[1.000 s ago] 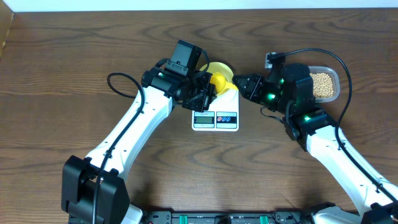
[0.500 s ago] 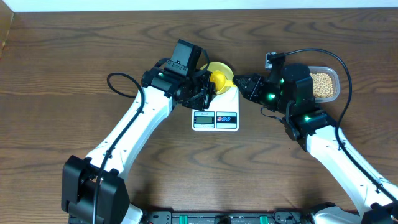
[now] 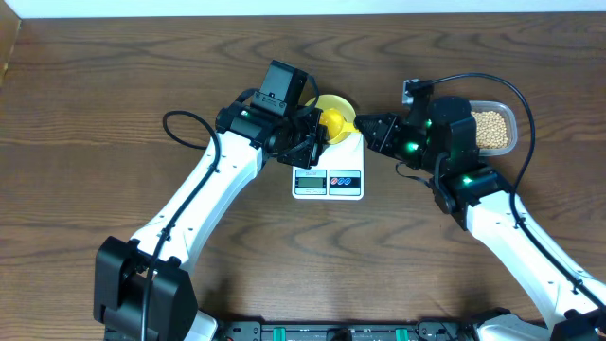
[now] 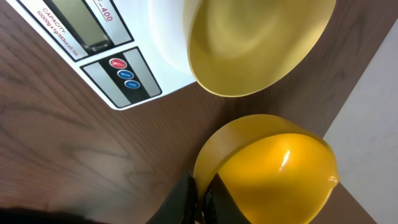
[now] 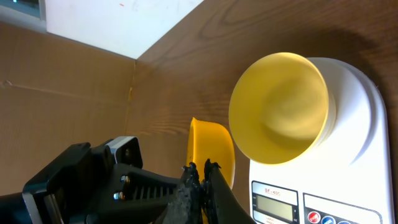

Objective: Scoop item into bowl and weigh 50g on scale

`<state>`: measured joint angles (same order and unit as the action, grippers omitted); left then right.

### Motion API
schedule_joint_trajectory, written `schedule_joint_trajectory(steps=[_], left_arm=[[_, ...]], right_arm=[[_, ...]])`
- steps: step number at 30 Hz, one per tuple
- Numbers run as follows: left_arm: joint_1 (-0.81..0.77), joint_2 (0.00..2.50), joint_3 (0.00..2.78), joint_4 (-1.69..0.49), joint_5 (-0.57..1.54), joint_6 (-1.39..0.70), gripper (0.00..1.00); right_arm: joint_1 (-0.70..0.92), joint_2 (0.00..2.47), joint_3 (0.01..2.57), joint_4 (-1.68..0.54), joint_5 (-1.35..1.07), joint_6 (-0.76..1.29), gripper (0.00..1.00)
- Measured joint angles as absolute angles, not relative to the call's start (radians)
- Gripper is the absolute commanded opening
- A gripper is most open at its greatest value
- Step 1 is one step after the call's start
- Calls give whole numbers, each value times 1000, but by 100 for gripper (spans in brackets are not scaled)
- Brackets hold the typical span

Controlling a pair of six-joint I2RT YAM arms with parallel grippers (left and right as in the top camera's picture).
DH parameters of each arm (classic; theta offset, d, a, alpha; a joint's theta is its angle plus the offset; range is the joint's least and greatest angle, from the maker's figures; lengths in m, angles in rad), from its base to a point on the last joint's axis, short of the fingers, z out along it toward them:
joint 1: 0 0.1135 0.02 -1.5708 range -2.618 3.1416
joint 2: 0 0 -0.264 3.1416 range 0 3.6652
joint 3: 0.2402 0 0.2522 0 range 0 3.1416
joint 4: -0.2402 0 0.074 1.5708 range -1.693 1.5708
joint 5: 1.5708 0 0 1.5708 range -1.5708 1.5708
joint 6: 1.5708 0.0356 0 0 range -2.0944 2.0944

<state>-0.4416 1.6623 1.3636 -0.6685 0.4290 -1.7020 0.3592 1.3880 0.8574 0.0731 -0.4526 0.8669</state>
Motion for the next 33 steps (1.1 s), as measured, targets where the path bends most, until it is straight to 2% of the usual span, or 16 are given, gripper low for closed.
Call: schedule_joint_trajectory(steps=[2,4,6,7,22,33], left_arm=[[-442,1662,1364,-669,428,-1702,10],[-442,1662,1363,-668,427,-1699,42],[-442,1662,1364,-665,427,-1702,93],[-442,1662,1364,-665,427,-1702,98],[-404,1652,1363,-665,444,-1665,99],[-353,1561,1364,-667,445,-1363,99]], right_arm=[[360,1388,857,73,-452,867,1],[360,1388,857,73,-452,867,1],[360,1388,857,68,-449,866,1],[360,1388,857,68,-448,866,1],[358,1388,857,68,-448,853,1],[335,1379,857,54,-464,750,2]])
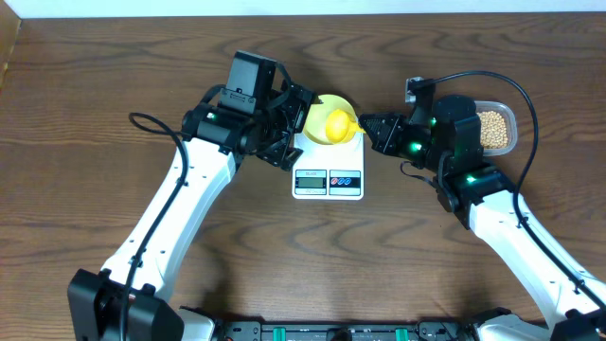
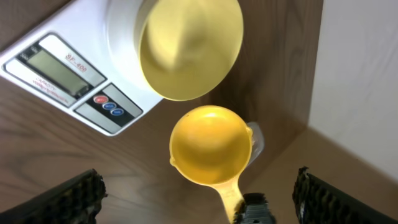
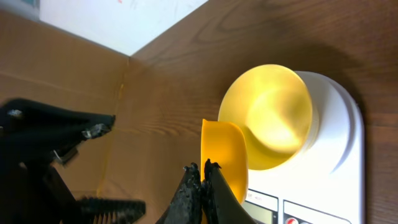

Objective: Scoop item into bowl and weigh 50g on scale

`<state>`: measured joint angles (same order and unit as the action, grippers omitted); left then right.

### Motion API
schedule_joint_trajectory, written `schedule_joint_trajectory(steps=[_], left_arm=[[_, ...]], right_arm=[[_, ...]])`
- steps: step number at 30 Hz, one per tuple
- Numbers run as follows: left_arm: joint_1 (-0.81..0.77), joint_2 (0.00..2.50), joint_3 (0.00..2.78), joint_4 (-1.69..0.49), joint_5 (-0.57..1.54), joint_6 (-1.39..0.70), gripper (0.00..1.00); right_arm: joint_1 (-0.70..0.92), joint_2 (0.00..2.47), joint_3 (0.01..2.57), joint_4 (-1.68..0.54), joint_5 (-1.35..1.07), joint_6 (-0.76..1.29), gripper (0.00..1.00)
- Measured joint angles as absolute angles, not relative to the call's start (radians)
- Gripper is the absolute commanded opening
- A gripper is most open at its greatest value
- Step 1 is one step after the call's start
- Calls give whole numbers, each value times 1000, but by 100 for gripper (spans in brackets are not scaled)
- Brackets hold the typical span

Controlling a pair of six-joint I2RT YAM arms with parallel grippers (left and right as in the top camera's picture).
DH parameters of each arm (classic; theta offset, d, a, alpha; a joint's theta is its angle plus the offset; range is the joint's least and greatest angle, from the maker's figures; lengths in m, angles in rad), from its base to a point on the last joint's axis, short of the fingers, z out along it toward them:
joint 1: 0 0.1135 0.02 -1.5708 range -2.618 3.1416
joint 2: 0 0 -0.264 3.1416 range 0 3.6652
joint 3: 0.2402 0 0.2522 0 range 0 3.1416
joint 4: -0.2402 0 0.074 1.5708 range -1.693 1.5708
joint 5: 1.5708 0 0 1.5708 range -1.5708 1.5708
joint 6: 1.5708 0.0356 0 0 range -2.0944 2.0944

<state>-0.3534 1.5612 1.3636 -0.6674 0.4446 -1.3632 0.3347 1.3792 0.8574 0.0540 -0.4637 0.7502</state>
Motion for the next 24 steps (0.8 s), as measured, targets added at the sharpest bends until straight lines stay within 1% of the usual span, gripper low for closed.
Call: schedule_joint_trajectory(steps=[4,11,16,24], left_arm=[[-353,1562,1364,-676,447,-1200,99],[-353,1562,1364,-677,447,-958,99],[-353,1562,1364,-677,447,-892,99],[-353,1562,1364,-677,447,-863,99]], right_arm=[[335,1341,864,-36,-465,690,2],[335,1279,993,-319,-413,559,1],[335,1258,1100,-513,-322,484,2],[298,1254,1225,-812,-97,438,1]])
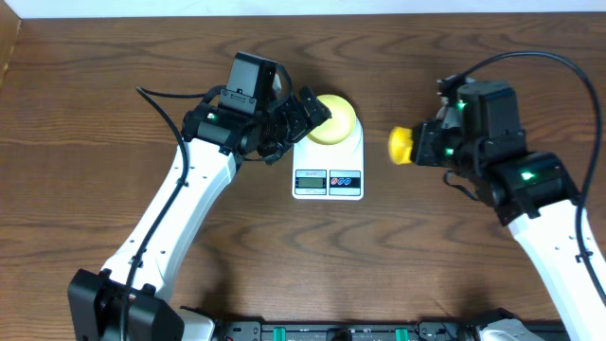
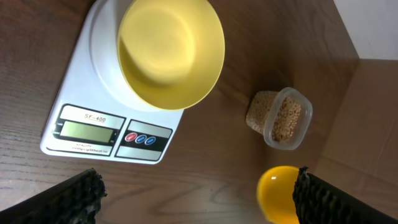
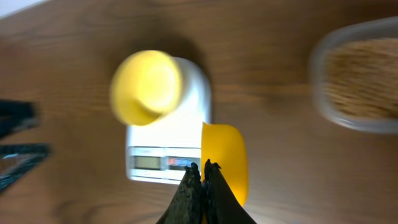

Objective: Scoop item into bowl and weigh 50g on scale

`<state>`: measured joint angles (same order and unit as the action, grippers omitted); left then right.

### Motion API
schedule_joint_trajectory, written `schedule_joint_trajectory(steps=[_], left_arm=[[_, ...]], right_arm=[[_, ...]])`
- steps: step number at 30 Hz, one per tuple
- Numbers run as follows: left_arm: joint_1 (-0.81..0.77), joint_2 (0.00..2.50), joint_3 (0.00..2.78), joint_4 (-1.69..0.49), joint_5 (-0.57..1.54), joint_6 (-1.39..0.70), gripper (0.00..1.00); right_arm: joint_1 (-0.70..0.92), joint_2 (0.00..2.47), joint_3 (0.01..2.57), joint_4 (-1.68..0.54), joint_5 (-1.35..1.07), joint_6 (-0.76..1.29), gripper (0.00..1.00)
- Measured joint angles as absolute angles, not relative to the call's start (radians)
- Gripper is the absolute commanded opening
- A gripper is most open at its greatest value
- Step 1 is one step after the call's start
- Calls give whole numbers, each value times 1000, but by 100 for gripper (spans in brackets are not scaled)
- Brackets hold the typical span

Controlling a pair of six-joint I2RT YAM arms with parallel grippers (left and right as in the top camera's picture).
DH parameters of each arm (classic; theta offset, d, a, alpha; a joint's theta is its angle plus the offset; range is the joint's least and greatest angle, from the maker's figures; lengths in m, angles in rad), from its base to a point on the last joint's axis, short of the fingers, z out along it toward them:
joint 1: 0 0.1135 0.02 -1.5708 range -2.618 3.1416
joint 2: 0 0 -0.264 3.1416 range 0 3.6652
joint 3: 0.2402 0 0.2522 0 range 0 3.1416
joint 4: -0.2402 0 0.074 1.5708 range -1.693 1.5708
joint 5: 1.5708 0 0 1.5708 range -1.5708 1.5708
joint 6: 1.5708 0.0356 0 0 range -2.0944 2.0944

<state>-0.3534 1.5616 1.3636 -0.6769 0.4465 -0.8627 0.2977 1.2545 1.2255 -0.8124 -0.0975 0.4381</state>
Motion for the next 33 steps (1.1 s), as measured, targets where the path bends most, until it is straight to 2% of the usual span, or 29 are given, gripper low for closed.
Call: schedule_joint_trajectory(steps=[8,15,33], left_arm=[[-358,1561,1364,-800,416,-713,99],[-443,1562,1364,-960,182,-623,99],[-708,1563,1363,-977,-214,-545,99]], right_arm=[[169,1220,1250,-904,30,434,1],[47,1208,1253,-920,43,422,1],[-53,1208,1253,-920,30,363,1]])
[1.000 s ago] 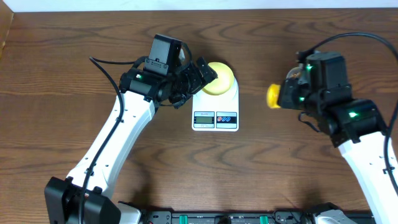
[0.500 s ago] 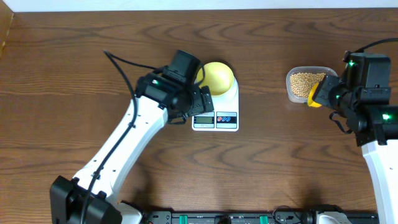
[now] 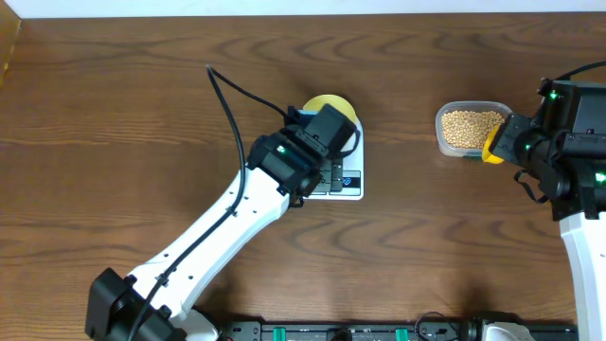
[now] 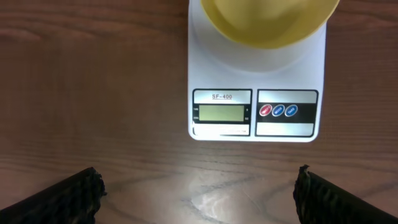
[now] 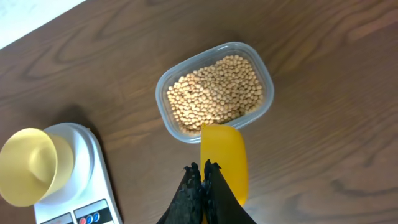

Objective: Scoop item into bowl and weigh 50g on scale

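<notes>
A white scale (image 4: pixel 255 93) lies on the wooden table with an empty yellow bowl (image 4: pixel 267 22) on its platform. My left gripper (image 4: pixel 198 198) hovers open above the table just in front of the scale's display, nothing between its fingers. A clear container of soybeans (image 5: pixel 214 93) stands to the right of the scale. My right gripper (image 5: pixel 203 177) is shut on the handle of a yellow scoop (image 5: pixel 224 155), whose cup reaches the container's near rim. In the overhead view the scoop (image 3: pixel 491 152) shows at the container's (image 3: pixel 464 128) right edge.
The left arm (image 3: pixel 256 204) stretches across the table's middle and covers part of the scale (image 3: pixel 352 185) from above. A cardboard edge (image 3: pixel 8 38) lies at the far left. The table's back edge meets a white wall.
My right gripper moved right with the scoop, from between scale and container to the container's rim. My left gripper, still open, moved from the scale's left side to above its front.
First both grippers were shut on the scoop beside the bowl. Then the left gripper stood open and drawn back while the right held the scoop at the bowl. After that the right held it right of the scale, and now at the soybean container.
</notes>
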`<state>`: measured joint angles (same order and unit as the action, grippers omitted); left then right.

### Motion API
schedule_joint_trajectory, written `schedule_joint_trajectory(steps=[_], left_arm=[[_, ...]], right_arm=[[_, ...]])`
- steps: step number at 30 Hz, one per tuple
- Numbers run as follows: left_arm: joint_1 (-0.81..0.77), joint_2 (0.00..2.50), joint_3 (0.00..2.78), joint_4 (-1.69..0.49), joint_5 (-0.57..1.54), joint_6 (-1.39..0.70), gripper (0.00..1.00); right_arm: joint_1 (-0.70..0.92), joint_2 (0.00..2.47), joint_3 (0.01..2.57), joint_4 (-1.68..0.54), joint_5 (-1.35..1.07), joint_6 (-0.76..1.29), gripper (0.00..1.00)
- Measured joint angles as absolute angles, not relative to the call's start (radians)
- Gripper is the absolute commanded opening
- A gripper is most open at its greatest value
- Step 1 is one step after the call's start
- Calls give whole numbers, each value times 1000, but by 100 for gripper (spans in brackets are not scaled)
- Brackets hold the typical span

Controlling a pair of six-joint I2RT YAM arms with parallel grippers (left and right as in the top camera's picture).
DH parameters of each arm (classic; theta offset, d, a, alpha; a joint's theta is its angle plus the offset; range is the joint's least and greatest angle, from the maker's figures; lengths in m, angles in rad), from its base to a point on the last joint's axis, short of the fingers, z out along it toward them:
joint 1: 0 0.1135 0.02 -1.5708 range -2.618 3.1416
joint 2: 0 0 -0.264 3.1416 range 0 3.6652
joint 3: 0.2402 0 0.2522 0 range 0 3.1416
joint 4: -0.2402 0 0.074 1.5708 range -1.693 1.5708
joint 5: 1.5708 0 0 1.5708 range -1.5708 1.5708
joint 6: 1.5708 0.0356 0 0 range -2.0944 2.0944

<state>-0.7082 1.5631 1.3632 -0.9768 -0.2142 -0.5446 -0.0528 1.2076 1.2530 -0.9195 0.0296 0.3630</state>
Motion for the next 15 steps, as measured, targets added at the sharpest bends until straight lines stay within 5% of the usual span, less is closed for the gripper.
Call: schedule_joint_trajectory(steps=[15], left_arm=[[-813,1646,1364,-959,-368,-590,100]], right_arm=[[-57,1237,1253,-916,12,355,1]])
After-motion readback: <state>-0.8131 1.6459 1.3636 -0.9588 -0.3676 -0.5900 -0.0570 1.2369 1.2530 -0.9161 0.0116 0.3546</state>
